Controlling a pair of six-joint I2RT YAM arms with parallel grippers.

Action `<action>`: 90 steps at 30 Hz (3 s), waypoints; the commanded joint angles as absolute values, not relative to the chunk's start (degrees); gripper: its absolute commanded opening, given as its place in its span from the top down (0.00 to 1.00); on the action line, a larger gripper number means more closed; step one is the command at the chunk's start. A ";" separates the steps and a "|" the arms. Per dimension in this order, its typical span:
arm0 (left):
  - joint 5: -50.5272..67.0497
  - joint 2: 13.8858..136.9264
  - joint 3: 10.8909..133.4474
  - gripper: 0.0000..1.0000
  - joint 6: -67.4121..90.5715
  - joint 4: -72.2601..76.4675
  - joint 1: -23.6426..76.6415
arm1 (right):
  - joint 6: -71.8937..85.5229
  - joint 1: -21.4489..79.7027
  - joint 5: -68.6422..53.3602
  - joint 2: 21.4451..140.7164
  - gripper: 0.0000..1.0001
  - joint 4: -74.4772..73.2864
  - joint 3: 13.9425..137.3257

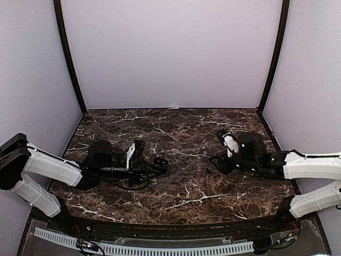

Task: Insert the wireless bluetooth earbuds into the charging case
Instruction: Pick up the left earbud from the center of the board.

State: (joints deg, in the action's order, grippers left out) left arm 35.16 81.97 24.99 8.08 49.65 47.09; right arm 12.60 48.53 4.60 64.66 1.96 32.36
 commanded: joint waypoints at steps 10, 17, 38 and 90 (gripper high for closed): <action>29.10 79.75 18.90 0.80 4.13 55.94 46.58 | 15.90 45.78 4.20 71.64 0.50 27.43 16.91; 29.66 80.07 17.51 0.80 3.70 58.64 46.58 | 13.63 53.51 18.55 76.85 0.49 45.91 7.75; 28.49 79.64 16.90 0.80 5.71 59.79 46.50 | 13.14 54.84 22.96 90.63 0.50 59.97 5.85; 29.66 79.72 17.14 0.82 5.45 59.60 46.45 | 11.64 48.82 15.89 108.34 0.73 62.01 15.26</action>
